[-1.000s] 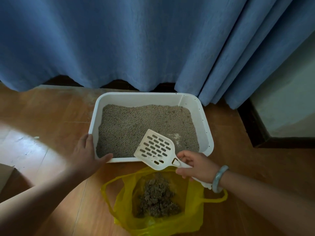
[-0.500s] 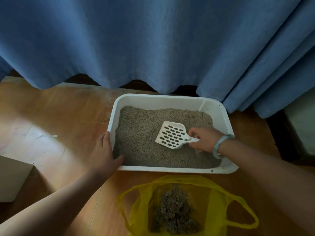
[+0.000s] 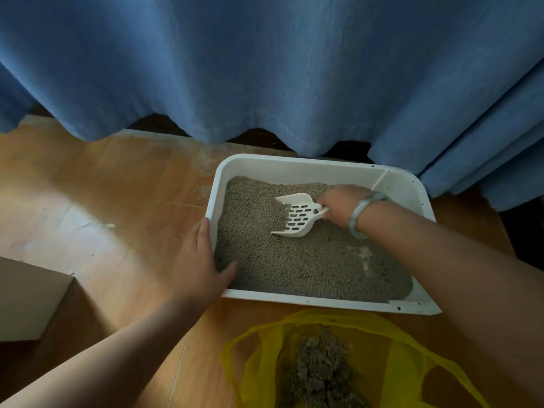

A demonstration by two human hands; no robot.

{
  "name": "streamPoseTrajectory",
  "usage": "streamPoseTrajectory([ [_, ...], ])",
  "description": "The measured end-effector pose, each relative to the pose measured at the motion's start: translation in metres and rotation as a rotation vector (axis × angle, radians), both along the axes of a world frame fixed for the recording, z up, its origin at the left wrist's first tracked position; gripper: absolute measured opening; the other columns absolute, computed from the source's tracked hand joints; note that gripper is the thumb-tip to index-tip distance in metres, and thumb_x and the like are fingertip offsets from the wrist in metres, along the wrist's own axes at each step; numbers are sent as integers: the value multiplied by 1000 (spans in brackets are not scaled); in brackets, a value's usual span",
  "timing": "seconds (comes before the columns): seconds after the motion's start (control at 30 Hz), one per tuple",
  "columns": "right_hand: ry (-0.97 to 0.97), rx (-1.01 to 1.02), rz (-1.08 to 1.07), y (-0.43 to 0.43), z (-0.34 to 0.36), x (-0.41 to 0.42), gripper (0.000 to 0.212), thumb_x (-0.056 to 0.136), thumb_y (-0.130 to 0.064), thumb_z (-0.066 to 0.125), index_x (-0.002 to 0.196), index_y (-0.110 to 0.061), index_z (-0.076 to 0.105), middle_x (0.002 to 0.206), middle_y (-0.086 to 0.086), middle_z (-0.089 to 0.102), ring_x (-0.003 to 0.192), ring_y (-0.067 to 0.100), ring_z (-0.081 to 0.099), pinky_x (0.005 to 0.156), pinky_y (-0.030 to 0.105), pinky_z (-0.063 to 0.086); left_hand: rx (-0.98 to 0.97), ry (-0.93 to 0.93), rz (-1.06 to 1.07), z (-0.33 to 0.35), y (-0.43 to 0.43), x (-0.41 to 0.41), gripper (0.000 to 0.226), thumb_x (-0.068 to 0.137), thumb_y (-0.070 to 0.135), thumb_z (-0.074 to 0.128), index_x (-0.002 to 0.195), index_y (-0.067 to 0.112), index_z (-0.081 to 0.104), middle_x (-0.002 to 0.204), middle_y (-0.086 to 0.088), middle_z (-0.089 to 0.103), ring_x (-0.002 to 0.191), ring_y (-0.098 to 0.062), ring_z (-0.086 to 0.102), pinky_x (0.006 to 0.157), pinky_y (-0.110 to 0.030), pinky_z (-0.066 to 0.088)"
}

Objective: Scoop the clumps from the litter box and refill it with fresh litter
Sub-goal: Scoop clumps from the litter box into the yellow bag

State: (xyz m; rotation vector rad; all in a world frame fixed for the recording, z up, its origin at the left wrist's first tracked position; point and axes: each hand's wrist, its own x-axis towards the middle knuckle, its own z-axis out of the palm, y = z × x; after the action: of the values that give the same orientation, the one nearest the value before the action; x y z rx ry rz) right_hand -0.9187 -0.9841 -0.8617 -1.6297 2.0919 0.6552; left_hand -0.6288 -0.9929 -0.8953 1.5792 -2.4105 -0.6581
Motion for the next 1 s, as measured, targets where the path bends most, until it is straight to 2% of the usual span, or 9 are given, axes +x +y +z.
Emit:
streamPoseTrajectory([
  [0.1, -24, 13, 8, -28, -9, 4, 22, 77, -21, 69, 98, -15, 64, 80, -2, 61, 64, 14, 57, 52, 25, 40, 7, 23, -9, -3, -2, 2, 97, 78, 41, 70, 151, 13, 13, 154, -5, 22, 137, -22, 25, 110, -32, 24],
  [0.23, -175, 28, -13, -59, -16, 19, 20, 86, -15, 63, 103, -5, 66, 83, 0, 59, 60, 9, 50, 48, 16, 37, 4, 49, -26, -8, -4, 5, 96, 79, 41, 70, 150, 13, 12, 155, -4, 20, 139, -20, 23, 111, -29, 22],
  [0.33, -108, -113, 106, -57, -13, 40, 14, 92, -17, 54, 99, -11, 64, 90, 4, 63, 75, 19, 61, 62, 26, 44, -1, 58, -52, -10, -5, 6, 96, 79, 41, 70, 150, 12, 12, 155, -4, 20, 139, -19, 22, 110, -26, 20],
  [0.47, -299, -270, 29, -29, -24, 43, 22, 95, -25, 48, 112, -19, 60, 107, 0, 62, 94, 19, 58, 85, 34, 48, -6, 67, -67, -13, -6, 8, 97, 79, 43, 69, 151, 12, 10, 154, -4, 19, 138, -19, 23, 110, -27, 23],
  [0.53, -379, -342, -29, -12, -30, 43, 29, 95, -25, 48, 123, -20, 55, 114, -2, 59, 104, 19, 55, 92, 32, 44, -7, 67, -70, -13, -5, 8, 97, 79, 43, 68, 150, 12, 10, 154, -5, 19, 139, -20, 23, 111, -29, 23],
  [0.7, -487, -443, -144, 21, -44, 39, 38, 96, -25, 47, 134, -21, 47, 124, -1, 56, 108, 17, 52, 89, 25, 38, -23, 55, -67, -13, -6, 8, 94, 80, 42, 67, 150, 8, 13, 153, -9, 23, 137, -23, 28, 110, -31, 26],
  [1.0, -515, -550, -193, 57, -33, 25, 37, 94, -24, 53, 131, -20, 51, 122, -4, 56, 102, 9, 50, 82, 22, 34, -40, -16, -48, -7, -3, 5, 92, 83, 50, 61, 150, 12, 11, 154, -6, 22, 137, -23, 29, 107, -36, 31],
])
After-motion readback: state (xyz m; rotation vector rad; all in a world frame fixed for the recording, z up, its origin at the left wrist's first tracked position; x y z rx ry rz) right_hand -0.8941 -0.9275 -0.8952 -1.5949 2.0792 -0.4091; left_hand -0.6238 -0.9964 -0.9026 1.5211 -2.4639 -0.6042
